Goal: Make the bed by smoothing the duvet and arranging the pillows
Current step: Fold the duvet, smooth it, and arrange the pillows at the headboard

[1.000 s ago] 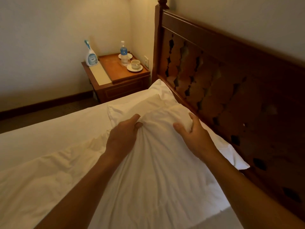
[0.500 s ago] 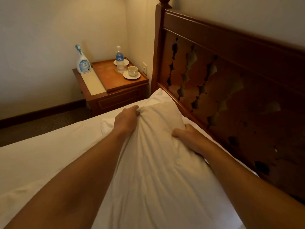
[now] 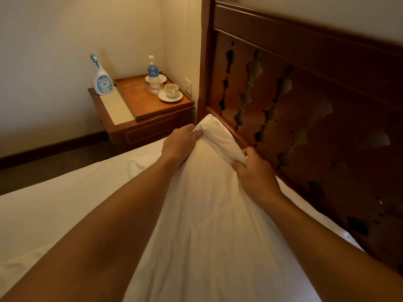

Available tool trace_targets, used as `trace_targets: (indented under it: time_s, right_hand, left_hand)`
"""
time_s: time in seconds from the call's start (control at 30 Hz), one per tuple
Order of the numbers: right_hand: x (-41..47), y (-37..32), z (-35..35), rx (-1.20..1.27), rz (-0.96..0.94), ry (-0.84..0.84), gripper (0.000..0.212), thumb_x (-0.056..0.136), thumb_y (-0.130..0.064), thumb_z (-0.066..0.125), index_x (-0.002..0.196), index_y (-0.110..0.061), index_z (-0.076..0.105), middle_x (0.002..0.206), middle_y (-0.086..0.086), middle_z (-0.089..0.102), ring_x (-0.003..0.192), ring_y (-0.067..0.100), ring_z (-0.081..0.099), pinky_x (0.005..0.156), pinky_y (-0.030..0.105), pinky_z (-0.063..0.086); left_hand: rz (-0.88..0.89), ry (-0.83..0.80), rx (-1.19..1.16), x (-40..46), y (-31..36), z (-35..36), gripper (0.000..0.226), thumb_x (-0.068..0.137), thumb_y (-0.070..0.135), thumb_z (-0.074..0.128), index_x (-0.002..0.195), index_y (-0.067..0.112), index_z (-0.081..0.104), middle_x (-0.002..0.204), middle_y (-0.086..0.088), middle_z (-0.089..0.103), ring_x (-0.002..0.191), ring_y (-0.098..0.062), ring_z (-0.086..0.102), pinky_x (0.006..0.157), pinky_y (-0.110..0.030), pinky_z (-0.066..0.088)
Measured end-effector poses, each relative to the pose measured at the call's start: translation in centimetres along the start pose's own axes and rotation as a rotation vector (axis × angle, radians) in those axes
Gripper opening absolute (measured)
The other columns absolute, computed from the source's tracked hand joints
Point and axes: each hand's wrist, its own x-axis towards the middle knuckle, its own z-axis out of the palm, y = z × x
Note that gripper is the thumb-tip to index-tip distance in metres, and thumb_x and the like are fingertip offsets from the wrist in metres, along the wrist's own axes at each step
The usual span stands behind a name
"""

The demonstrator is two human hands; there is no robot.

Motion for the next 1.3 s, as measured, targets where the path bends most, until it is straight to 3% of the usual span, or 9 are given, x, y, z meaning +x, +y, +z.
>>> trace_targets:
  time_s: [0.13, 0.27, 0.43, 0.57, 0.67, 0.77, 0.93, 1.17, 1.3]
  right_hand:
    - [-4.0, -2.6, 0.9, -0.523, -0.050, -0.013, 0.070, 0.101, -0.044, 0.043, 0.157, -0.029, 0.004, 0.165, 0.006, 0.015, 0.149, 0.030, 0.018, 0.119, 0.048, 0.019]
    - [-8.4, -0.7, 4.4, -0.609, -0.136, -0.155, 0.071, 0.097, -0.064, 0.021, 0.157, -0.035, -0.005, 0.167, 0.001, -0.009, 0.153, 0.029, -0.011, 0.118, 0.050, -0.011]
    - [-7.0, 5.8, 4.4, -0.584, -0.131, -0.145, 0.072, 0.095, -0.071, 0.012, 0.156, -0.039, -0.009, 0.167, -0.001, -0.006, 0.154, 0.024, -0.007, 0.120, 0.049, -0.005]
    - [-7.0, 7.3, 6.0, -0.584, -0.137, -0.167, 0.072, 0.095, -0.072, 0.016, 0.155, -0.040, -0.010, 0.167, -0.001, -0.004, 0.154, 0.024, -0.003, 0.120, 0.049, -0.003]
    - [-6.6, 8.1, 6.5, -0.519, -0.145, -0.189, 0.071, 0.098, -0.069, 0.019, 0.156, -0.039, -0.008, 0.167, -0.001, -0.002, 0.154, 0.023, -0.003, 0.121, 0.049, -0.002]
    - [-7.2, 6.9, 5.6, -0.533, -0.156, -0.161, 0.067, 0.102, -0.057, 0.024, 0.158, -0.031, -0.002, 0.168, 0.002, 0.000, 0.154, 0.022, -0.003, 0.121, 0.046, -0.003]
    - [-13.9, 6.1, 4.4, -0.565, -0.188, -0.065, 0.069, 0.098, -0.060, 0.017, 0.158, -0.027, 0.016, 0.166, 0.006, 0.013, 0.153, 0.027, 0.010, 0.122, 0.047, -0.001]
    - [-16.4, 11.7, 1.9, -0.641, 0.147, -0.004, 0.070, 0.097, -0.058, 0.010, 0.159, -0.026, 0.017, 0.166, 0.007, 0.015, 0.153, 0.032, 0.008, 0.121, 0.058, 0.007]
    - [-18.4, 8.3, 3.2, -0.480, -0.134, -0.010, 0.061, 0.100, -0.043, 0.025, 0.159, -0.027, 0.017, 0.166, 0.003, 0.012, 0.154, 0.025, 0.004, 0.122, 0.055, 0.009]
  left_hand:
    - [-0.045, -0.070, 0.253, 0.1, -1.4, 3.3, 0.043, 0.103, 0.050, 0.037, 0.117, 0.020, 0.064, 0.119, -0.008, 0.067, 0.105, -0.029, 0.062, 0.076, -0.035, 0.041]
    - [-0.045, -0.056, 0.333, 0.6, -2.6, 4.5, 0.041, 0.103, 0.047, 0.037, 0.110, 0.019, 0.066, 0.117, -0.012, 0.067, 0.106, -0.033, 0.060, 0.079, -0.038, 0.043]
    - [-0.017, -0.073, 0.302, -0.2, -1.8, 4.1, 0.040, 0.103, 0.047, 0.037, 0.117, 0.020, 0.061, 0.121, -0.013, 0.066, 0.108, -0.034, 0.059, 0.078, -0.039, 0.042]
    - [0.174, 0.179, 0.230, -5.0, 1.3, 4.3, 0.045, 0.102, 0.039, 0.036, 0.143, 0.023, 0.045, 0.145, -0.009, 0.050, 0.132, -0.030, 0.046, 0.110, -0.048, 0.036]
    - [0.340, -0.030, 0.369, -9.7, 1.1, 6.0, 0.062, 0.097, 0.052, 0.022, 0.152, 0.025, 0.031, 0.160, -0.006, 0.028, 0.149, -0.026, 0.022, 0.122, -0.047, 0.015]
    - [0.331, -0.185, 0.535, -8.8, -1.5, 7.0, 0.067, 0.096, 0.058, 0.011, 0.157, 0.031, 0.012, 0.166, -0.003, 0.006, 0.153, -0.023, 0.001, 0.123, -0.046, 0.001]
    - [0.299, -0.207, 0.579, -6.3, -2.8, 8.0, 0.061, 0.102, 0.052, 0.016, 0.158, 0.029, 0.008, 0.166, -0.004, 0.008, 0.153, -0.026, 0.004, 0.123, -0.048, 0.003]
    - [0.183, -0.319, 0.550, -6.9, -0.3, 8.2, 0.059, 0.103, 0.048, 0.017, 0.158, 0.028, 0.008, 0.166, -0.002, 0.003, 0.153, -0.025, -0.001, 0.122, -0.049, -0.003]
    - [0.233, -0.196, 0.409, -9.5, 0.7, 7.3, 0.058, 0.104, 0.045, 0.016, 0.158, 0.026, 0.010, 0.166, -0.003, 0.005, 0.153, -0.027, 0.000, 0.122, -0.048, -0.002]
